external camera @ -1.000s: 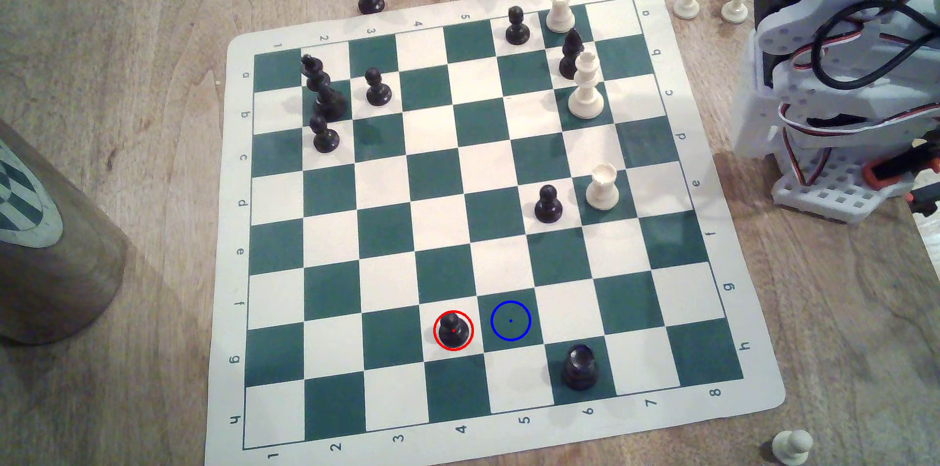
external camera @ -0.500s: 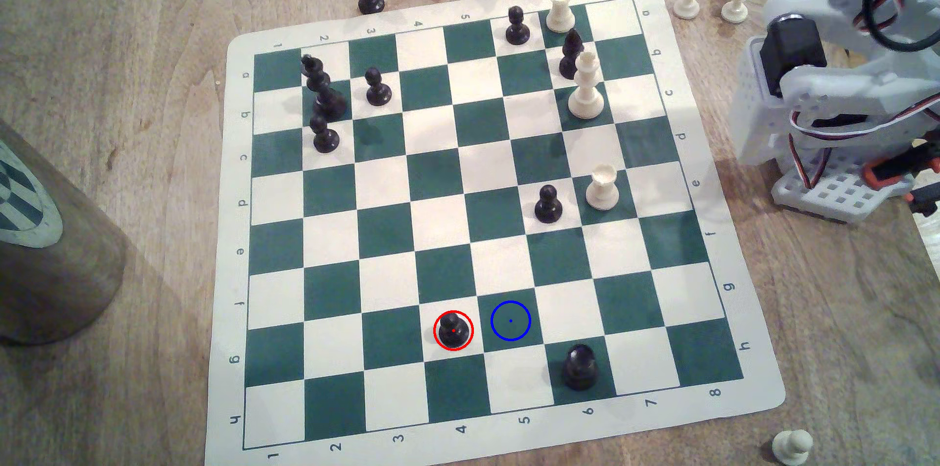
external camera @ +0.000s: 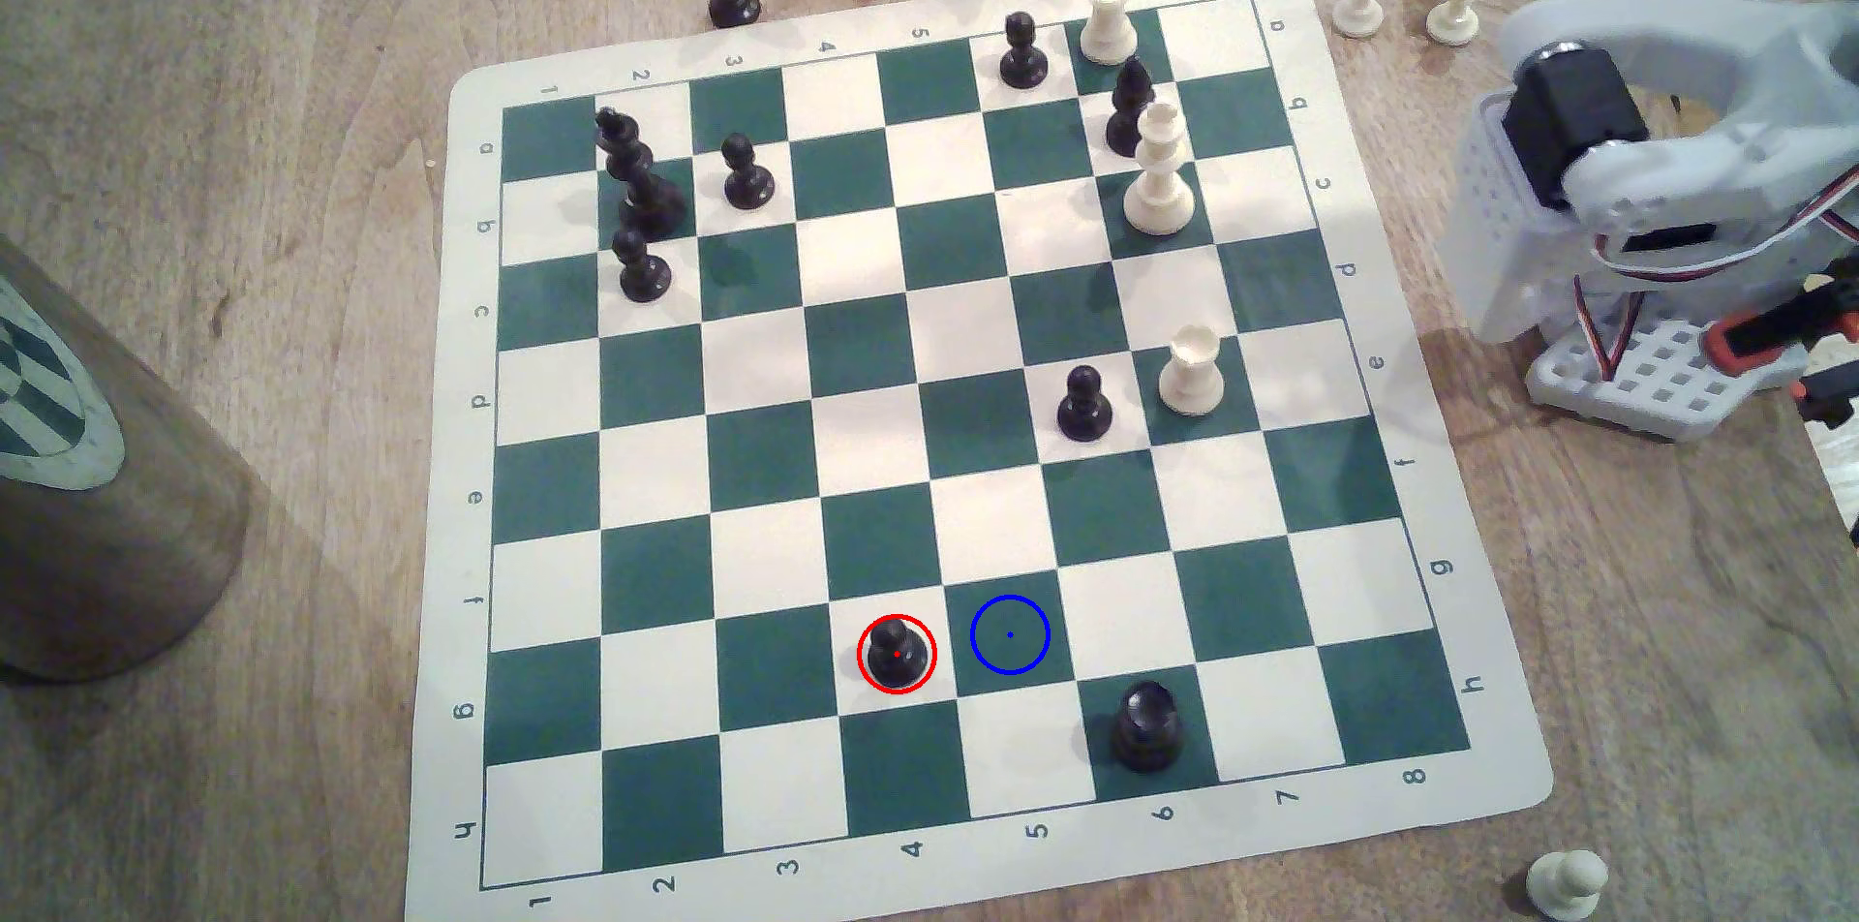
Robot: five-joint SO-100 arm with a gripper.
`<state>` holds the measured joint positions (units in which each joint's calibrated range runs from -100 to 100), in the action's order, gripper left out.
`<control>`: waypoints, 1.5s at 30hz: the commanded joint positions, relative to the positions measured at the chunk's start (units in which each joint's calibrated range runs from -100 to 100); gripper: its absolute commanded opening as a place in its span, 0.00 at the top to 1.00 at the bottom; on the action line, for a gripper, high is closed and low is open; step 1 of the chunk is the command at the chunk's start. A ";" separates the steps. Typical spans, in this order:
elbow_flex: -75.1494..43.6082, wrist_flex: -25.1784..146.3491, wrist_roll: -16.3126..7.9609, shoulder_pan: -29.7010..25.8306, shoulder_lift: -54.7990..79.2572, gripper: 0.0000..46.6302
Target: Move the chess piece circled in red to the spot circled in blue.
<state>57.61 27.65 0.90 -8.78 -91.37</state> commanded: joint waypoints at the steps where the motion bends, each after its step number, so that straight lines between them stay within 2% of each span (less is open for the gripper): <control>1: -5.12 8.63 0.39 -4.09 6.23 1.00; 3: -6.39 13.79 -0.63 -4.95 10.55 1.00; 7: -10.47 21.49 -4.20 -6.75 18.96 1.00; 8: -14.73 26.24 -7.47 -7.69 24.82 1.00; 10: -18.27 29.76 -10.06 -8.71 30.16 1.00; 13: -24.98 36.23 -12.60 -10.43 40.61 1.00; 16: -27.70 37.71 -13.38 -10.50 47.06 0.97; 18: -28.60 36.07 -14.21 -10.43 52.49 0.89; 21: -29.87 34.59 -14.99 -10.50 56.99 0.84; 25: -32.77 31.40 -17.88 -10.43 63.87 0.77; 26: -33.59 29.68 -19.63 -10.35 66.33 0.75; 27: -34.04 29.27 -20.27 -10.43 67.86 0.74; 39: -38.48 23.95 -21.64 -10.82 84.49 0.72; 45: -39.84 21.90 -21.98 -11.36 87.46 0.71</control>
<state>22.82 50.84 -20.88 -19.47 -4.23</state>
